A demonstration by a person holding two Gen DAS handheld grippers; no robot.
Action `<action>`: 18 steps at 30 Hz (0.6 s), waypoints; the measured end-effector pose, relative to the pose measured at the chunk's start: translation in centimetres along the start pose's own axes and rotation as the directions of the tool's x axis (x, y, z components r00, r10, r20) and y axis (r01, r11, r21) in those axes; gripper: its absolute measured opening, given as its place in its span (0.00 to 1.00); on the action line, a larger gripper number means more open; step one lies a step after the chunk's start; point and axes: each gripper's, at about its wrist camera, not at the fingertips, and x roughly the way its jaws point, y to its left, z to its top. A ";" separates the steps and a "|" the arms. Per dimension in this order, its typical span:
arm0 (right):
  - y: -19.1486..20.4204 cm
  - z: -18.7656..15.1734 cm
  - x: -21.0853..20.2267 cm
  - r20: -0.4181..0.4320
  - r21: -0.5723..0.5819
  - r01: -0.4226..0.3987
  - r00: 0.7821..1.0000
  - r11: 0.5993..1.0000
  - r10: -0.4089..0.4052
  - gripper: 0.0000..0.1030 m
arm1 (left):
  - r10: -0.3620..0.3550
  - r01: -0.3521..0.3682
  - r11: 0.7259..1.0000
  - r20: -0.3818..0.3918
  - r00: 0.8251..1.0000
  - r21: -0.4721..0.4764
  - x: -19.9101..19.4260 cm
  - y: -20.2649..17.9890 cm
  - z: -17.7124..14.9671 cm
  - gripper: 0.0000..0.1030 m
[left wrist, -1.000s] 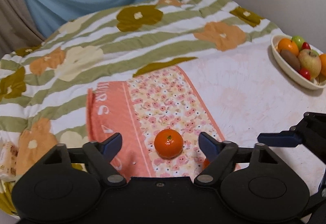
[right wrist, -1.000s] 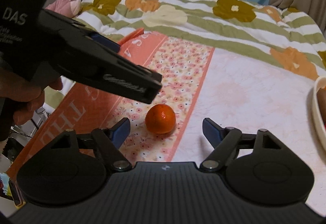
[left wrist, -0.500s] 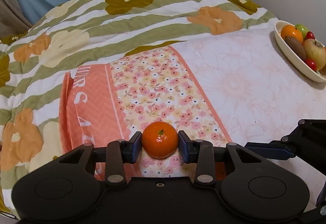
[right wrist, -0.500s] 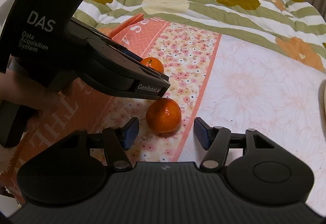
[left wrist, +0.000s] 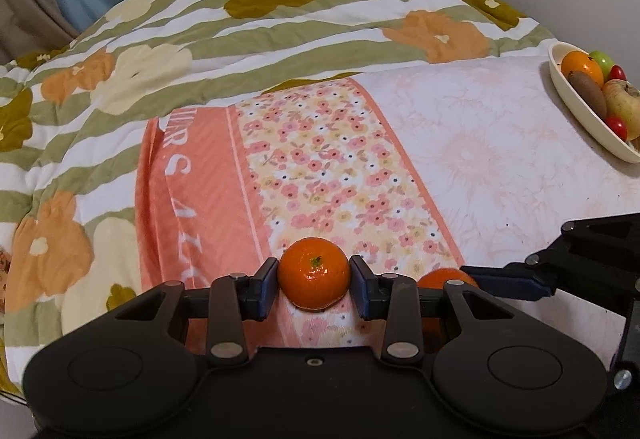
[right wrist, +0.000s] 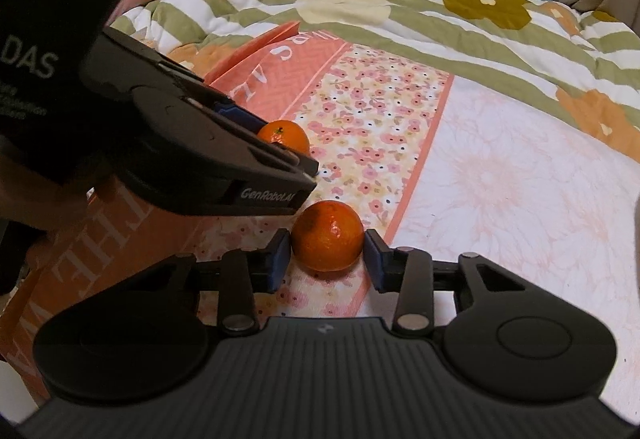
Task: Organize fruits
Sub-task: 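Grasp a tangerine with the left tool while the right tool grasps the other tangerine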
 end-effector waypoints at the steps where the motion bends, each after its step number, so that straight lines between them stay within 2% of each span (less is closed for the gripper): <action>1: 0.0 0.0 0.0 0.002 -0.005 -0.001 1.000 1.000 0.001 0.53 | 0.002 -0.002 1.000 -0.001 1.000 -0.002 0.0 0.0 0.0 0.40; 9: -0.5 0.1 -0.8 0.010 -0.002 0.003 1.000 1.000 -0.003 0.52 | 0.013 -0.013 1.000 0.004 1.000 -0.027 -0.9 -0.4 -0.2 0.40; 18: -2.7 0.0 -4.6 0.058 0.010 0.026 0.998 1.000 -0.026 0.52 | 0.027 -0.024 0.999 0.057 0.998 -0.046 -3.4 -2.7 0.9 0.40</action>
